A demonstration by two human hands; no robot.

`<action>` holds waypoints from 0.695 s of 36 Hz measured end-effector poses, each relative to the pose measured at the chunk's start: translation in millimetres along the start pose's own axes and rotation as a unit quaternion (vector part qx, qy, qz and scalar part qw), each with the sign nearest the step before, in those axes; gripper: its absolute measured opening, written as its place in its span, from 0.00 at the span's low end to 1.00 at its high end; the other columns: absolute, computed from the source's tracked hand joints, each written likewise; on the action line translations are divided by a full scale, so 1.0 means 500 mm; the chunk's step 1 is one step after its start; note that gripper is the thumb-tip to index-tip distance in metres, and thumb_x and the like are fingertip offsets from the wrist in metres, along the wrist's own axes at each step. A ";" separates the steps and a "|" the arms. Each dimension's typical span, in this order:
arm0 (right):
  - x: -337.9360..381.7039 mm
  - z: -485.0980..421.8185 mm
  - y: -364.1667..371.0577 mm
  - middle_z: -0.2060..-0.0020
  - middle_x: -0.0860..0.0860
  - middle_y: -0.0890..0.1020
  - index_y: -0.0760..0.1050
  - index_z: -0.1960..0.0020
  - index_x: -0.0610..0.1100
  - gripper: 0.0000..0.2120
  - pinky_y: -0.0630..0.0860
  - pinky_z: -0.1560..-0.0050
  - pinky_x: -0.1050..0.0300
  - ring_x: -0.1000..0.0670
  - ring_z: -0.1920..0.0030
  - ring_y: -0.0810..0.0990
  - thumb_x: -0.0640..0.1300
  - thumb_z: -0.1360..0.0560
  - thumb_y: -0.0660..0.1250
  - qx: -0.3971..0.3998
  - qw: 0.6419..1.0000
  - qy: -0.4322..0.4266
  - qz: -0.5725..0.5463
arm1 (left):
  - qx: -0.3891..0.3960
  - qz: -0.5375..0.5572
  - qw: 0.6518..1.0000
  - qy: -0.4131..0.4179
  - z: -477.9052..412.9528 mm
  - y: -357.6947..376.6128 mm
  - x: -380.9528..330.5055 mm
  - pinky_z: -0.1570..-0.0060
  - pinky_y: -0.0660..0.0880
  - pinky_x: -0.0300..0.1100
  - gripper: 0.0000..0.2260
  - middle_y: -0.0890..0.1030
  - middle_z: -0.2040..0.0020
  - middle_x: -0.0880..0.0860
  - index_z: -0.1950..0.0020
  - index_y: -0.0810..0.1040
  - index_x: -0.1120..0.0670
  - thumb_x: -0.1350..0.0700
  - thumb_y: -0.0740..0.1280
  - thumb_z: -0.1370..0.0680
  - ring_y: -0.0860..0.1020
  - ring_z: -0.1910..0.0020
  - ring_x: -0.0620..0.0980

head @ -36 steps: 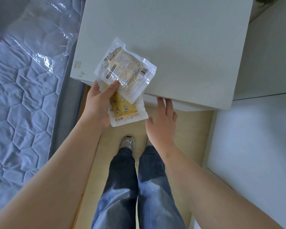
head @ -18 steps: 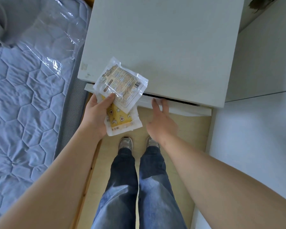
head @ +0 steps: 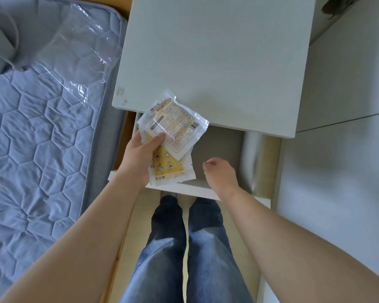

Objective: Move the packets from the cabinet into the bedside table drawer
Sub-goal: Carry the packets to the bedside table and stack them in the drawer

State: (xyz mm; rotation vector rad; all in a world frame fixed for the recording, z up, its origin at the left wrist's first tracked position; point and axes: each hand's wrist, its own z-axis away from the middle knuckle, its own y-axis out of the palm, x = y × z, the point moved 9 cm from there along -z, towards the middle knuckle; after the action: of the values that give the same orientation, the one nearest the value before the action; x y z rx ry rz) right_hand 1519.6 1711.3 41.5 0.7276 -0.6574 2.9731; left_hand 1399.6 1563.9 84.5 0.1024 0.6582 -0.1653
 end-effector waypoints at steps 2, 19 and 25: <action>-0.008 -0.006 -0.008 0.63 0.49 0.76 0.76 0.52 0.38 0.14 0.68 0.60 0.58 0.49 0.64 0.72 0.47 0.21 0.56 -0.022 0.985 0.047 -0.164 | 0.012 -0.023 1.000 0.001 -0.004 0.000 0.000 0.50 0.78 0.55 0.08 0.83 0.52 0.49 0.48 0.77 0.45 0.59 0.65 0.22 0.82 0.50 0.52; 0.070 -0.008 0.056 0.46 0.53 0.76 0.62 0.33 0.52 0.30 0.77 0.59 0.63 0.54 0.50 0.79 0.44 0.29 0.73 0.090 0.962 -0.029 -0.258 | 0.111 -0.294 0.949 -0.032 -0.026 -0.016 0.043 0.63 0.79 0.42 0.07 0.82 0.53 0.47 0.45 0.74 0.45 0.54 0.65 0.22 0.82 0.56 0.48; 0.047 -0.039 0.040 0.52 0.55 0.74 0.67 0.45 0.49 0.17 0.75 0.61 0.63 0.57 0.55 0.77 0.41 0.27 0.71 0.026 0.968 -0.010 -0.249 | 0.132 -0.269 0.950 -0.089 -0.032 -0.020 0.087 0.63 0.80 0.43 0.14 0.83 0.52 0.48 0.41 0.73 0.48 0.56 0.69 0.25 0.83 0.56 0.47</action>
State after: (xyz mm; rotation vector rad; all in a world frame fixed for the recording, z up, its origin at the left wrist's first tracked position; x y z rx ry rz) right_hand 1488.1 1698.6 28.4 0.7869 -0.3329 2.5300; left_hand 1421.9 1551.2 44.7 0.1608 0.4675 -0.7828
